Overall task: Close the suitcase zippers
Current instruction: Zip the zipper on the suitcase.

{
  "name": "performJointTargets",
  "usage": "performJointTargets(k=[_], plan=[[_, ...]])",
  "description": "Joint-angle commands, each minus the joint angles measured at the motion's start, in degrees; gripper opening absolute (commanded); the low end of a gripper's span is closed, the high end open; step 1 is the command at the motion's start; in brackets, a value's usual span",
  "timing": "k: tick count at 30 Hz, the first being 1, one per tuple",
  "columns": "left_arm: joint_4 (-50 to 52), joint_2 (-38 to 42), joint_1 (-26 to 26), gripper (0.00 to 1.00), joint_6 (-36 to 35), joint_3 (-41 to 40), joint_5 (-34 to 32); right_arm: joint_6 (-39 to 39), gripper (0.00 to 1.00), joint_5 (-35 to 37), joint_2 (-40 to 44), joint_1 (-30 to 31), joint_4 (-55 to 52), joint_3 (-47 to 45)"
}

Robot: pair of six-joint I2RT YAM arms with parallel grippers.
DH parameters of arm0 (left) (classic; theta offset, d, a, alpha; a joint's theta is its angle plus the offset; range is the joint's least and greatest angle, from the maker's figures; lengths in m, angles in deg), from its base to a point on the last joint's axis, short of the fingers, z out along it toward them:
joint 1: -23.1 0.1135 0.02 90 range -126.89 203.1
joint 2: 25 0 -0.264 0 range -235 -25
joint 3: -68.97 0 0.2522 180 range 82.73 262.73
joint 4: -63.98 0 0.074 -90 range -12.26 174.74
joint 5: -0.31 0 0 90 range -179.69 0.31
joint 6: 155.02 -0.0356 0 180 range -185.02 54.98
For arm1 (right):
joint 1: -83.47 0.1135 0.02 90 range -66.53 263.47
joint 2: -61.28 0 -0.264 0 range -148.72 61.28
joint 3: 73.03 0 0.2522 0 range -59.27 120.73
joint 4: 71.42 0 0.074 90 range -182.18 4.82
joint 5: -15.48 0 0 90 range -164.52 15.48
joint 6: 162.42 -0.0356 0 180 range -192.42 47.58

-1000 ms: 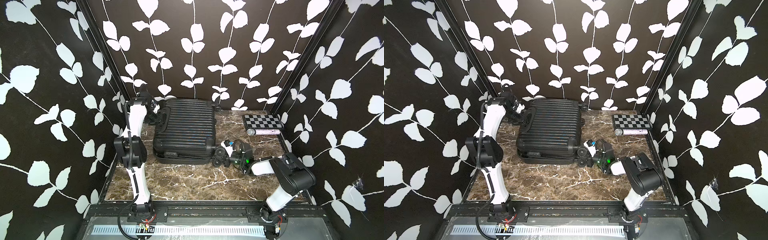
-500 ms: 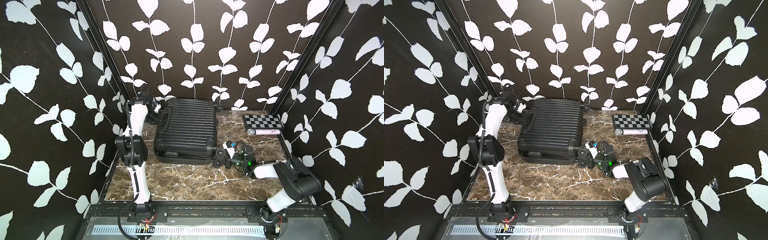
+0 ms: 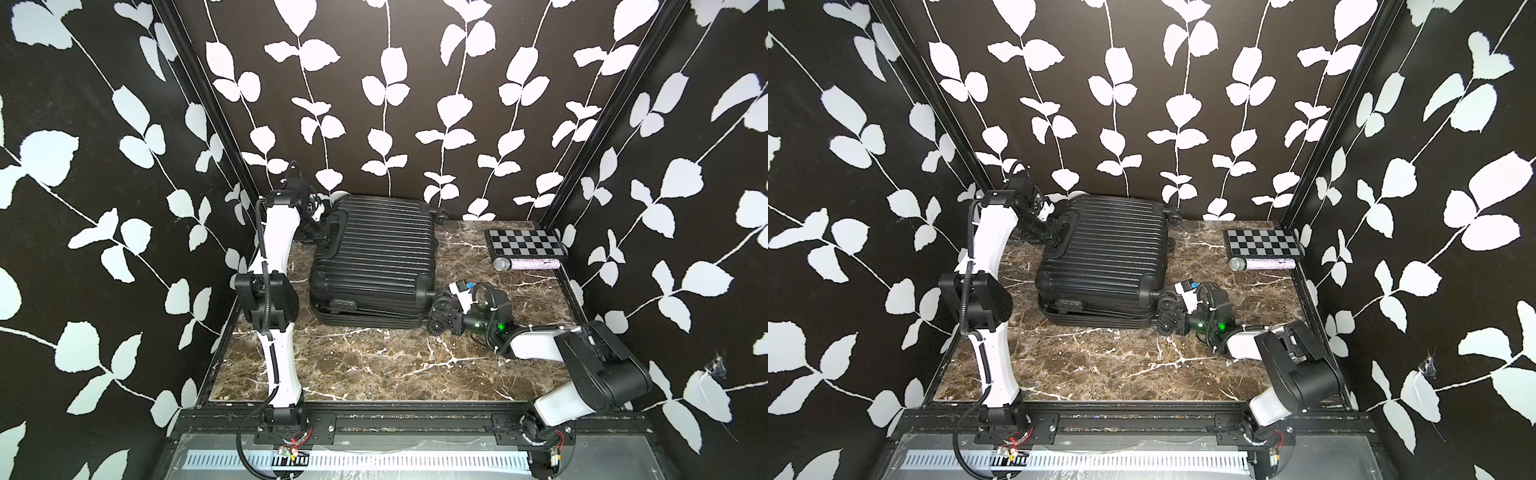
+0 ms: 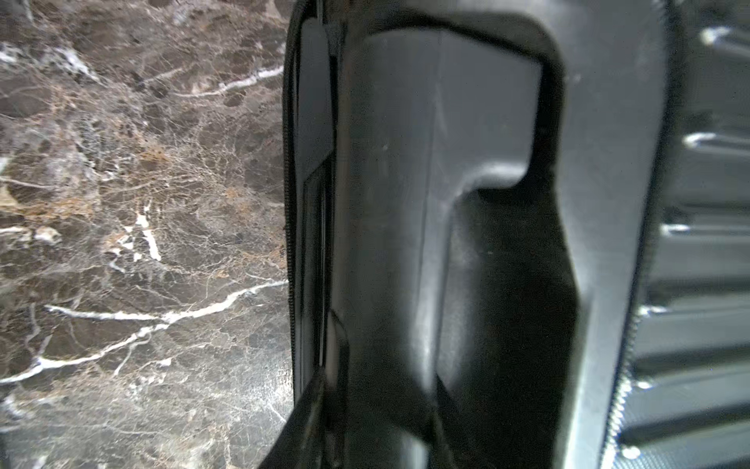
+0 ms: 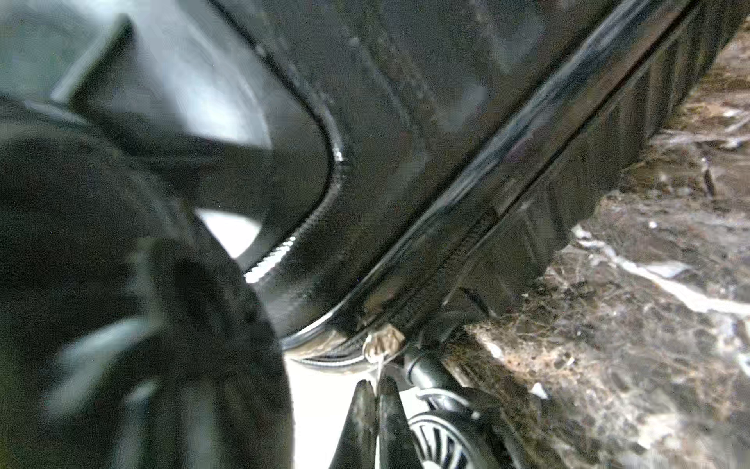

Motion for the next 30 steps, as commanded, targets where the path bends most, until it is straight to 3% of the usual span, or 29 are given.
performJointTargets(k=[1,10,18,23,27,30], plan=[[-4.6,4.6,0.4,0.00,6.8,4.6,1.6,-6.2,0.00,-4.9,4.1,0.4,1.7,-2.0],[-9.8,6.3,0.3,0.00,13.3,1.8,0.8,-9.9,0.00,-4.6,7.7,3.4,-1.4,-4.1],[-23.5,16.4,0.2,0.00,21.6,-18.1,-0.3,-18.6,0.00,6.4,8.9,8.5,7.3,-7.7],[-31.5,24.2,-0.1,0.00,26.4,-31.8,-1.2,-21.6,0.00,15.3,12.4,11.4,6.5,-8.8],[-33.2,28.0,-0.8,0.00,28.4,-36.8,-1.6,-23.9,0.00,20.2,13.4,12.6,6.7,-8.8],[-34.3,30.5,-1.8,0.00,30.2,-39.1,-1.6,-24.5,0.00,19.6,12.8,13.5,8.0,-8.0]])
